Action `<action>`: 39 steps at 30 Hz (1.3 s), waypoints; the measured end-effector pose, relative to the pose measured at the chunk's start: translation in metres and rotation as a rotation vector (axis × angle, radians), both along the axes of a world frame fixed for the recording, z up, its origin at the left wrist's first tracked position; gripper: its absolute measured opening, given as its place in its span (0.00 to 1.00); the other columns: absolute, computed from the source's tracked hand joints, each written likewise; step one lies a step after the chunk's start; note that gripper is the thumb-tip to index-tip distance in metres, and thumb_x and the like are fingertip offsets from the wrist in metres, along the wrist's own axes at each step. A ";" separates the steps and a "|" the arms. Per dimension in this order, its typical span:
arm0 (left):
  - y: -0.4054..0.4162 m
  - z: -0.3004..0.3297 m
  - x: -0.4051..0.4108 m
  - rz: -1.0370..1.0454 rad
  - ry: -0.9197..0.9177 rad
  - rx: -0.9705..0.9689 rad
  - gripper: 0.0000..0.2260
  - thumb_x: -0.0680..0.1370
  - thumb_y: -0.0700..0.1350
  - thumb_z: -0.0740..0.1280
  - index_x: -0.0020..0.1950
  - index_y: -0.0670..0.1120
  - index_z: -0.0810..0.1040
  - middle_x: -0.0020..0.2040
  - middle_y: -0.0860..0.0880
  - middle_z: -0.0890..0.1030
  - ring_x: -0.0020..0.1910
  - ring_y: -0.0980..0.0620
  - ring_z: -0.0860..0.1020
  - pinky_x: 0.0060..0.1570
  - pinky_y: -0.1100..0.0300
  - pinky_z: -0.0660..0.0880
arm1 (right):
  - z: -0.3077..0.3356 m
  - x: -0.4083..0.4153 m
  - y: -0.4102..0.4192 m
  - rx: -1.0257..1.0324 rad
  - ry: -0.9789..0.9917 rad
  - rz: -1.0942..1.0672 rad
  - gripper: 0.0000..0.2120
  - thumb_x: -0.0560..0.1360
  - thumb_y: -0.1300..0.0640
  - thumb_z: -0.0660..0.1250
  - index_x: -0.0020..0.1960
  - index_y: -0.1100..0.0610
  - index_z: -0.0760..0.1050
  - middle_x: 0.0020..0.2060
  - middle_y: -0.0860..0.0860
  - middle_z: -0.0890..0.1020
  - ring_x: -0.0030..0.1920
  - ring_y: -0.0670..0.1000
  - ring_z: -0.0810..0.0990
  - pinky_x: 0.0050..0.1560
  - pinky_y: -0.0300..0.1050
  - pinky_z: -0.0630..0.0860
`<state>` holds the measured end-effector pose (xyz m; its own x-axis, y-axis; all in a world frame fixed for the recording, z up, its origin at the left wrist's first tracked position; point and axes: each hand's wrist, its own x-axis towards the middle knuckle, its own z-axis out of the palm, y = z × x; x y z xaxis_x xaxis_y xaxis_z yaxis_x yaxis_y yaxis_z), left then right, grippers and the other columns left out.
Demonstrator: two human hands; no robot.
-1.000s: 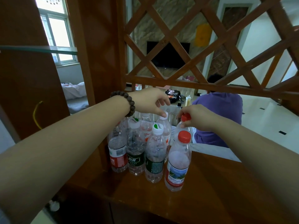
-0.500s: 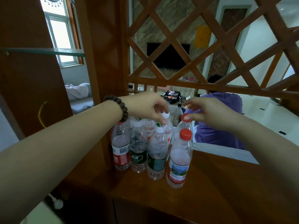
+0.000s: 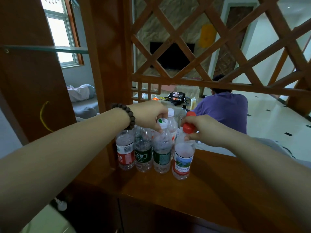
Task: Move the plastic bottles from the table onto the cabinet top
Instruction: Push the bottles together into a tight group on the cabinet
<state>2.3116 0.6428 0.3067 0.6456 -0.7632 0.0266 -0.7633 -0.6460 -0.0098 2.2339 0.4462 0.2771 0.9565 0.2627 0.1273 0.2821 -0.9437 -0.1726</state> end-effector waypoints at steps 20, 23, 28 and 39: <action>0.032 0.018 -0.003 0.080 0.135 -0.127 0.28 0.69 0.51 0.76 0.65 0.46 0.73 0.57 0.49 0.79 0.55 0.53 0.78 0.58 0.54 0.75 | 0.013 0.005 0.000 0.047 0.059 0.007 0.29 0.70 0.45 0.72 0.68 0.49 0.68 0.60 0.52 0.78 0.57 0.51 0.77 0.55 0.42 0.73; 0.053 0.028 -0.005 0.109 0.091 -0.093 0.26 0.70 0.51 0.75 0.66 0.48 0.73 0.59 0.51 0.78 0.57 0.55 0.76 0.60 0.57 0.74 | 0.027 0.004 0.009 0.043 0.000 0.027 0.29 0.70 0.45 0.72 0.67 0.50 0.69 0.59 0.52 0.79 0.55 0.50 0.78 0.56 0.45 0.75; 0.078 0.018 0.004 0.160 -0.069 0.131 0.23 0.72 0.49 0.73 0.66 0.49 0.73 0.57 0.51 0.78 0.55 0.51 0.77 0.55 0.54 0.76 | 0.043 0.022 0.058 -0.011 -0.067 0.130 0.28 0.71 0.44 0.71 0.67 0.51 0.69 0.60 0.52 0.78 0.58 0.52 0.77 0.56 0.46 0.74; 0.077 -0.006 0.015 0.205 -0.317 0.354 0.13 0.77 0.35 0.62 0.60 0.45 0.76 0.51 0.46 0.78 0.49 0.46 0.78 0.44 0.55 0.75 | 0.019 0.072 0.113 -0.198 -0.026 0.181 0.24 0.73 0.48 0.70 0.67 0.54 0.72 0.57 0.54 0.79 0.54 0.55 0.77 0.47 0.44 0.70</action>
<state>2.3269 0.7199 0.3005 0.7846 -0.6199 0.0085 -0.5457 -0.6970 -0.4651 2.3055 0.5589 0.2957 0.8888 0.4511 0.0805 0.4510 -0.8923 0.0199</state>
